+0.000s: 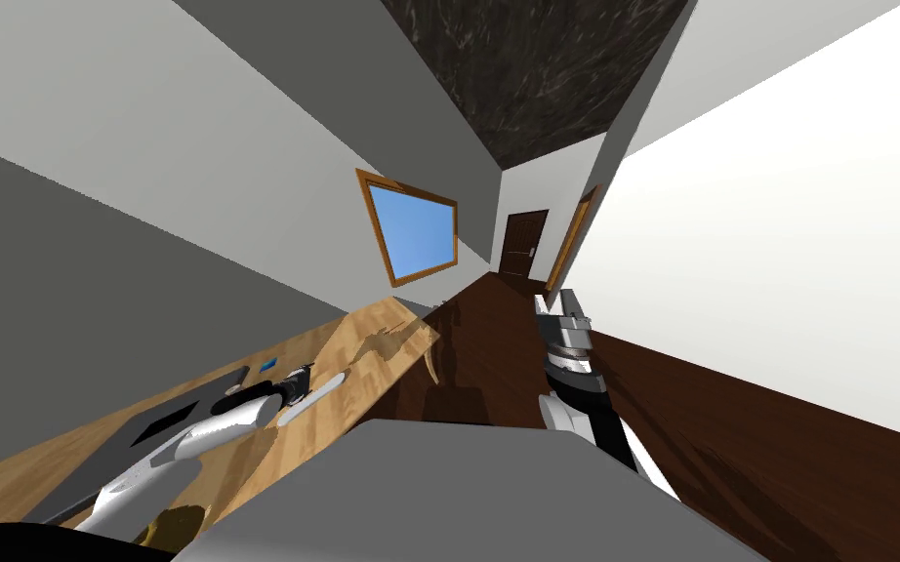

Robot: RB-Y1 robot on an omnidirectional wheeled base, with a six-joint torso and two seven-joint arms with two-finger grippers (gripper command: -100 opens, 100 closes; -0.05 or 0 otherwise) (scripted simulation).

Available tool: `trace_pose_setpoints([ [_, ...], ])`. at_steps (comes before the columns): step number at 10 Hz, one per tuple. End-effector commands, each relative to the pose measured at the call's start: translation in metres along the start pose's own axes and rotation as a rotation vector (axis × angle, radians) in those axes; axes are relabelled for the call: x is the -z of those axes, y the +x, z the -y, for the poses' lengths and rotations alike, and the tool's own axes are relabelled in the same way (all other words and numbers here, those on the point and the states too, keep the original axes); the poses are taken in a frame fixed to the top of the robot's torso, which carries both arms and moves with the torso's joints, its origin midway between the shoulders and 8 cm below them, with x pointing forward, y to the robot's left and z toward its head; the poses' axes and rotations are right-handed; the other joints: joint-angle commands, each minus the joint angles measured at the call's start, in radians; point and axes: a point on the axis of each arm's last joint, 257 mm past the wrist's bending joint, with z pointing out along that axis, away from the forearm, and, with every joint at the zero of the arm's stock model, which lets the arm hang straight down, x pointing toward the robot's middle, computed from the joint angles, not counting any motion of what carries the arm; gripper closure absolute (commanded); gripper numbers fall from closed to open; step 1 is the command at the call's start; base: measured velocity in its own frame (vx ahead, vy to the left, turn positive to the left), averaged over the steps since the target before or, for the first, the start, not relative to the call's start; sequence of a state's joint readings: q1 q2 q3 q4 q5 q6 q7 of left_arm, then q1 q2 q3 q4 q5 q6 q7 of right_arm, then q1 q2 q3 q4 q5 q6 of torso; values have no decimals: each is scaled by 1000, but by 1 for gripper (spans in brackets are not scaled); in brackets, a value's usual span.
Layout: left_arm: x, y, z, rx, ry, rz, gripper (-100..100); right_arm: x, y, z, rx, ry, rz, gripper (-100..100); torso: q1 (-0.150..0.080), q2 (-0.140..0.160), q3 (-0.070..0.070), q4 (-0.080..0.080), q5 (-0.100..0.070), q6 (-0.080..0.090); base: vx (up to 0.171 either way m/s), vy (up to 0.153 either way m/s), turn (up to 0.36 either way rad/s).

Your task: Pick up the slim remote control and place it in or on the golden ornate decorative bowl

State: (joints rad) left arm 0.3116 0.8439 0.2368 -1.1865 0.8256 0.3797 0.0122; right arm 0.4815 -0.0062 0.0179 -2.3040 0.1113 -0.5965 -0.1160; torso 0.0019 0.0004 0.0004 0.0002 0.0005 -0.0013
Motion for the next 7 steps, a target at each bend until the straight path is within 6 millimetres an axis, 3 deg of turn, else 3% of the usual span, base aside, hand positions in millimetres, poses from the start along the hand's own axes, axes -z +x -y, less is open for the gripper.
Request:
trace_pose_setpoints([
  [1,-2,-12,-15,44,-66,14,-100,0,0,0,0,0,0,0,0,0,0,0,0,0,-1,20,-205],
  [7,7,-64,-83,220,-286,99,-100,0,0,0,0,0,0,0,2,0,0,0,1,0,-3,44,-156],
])
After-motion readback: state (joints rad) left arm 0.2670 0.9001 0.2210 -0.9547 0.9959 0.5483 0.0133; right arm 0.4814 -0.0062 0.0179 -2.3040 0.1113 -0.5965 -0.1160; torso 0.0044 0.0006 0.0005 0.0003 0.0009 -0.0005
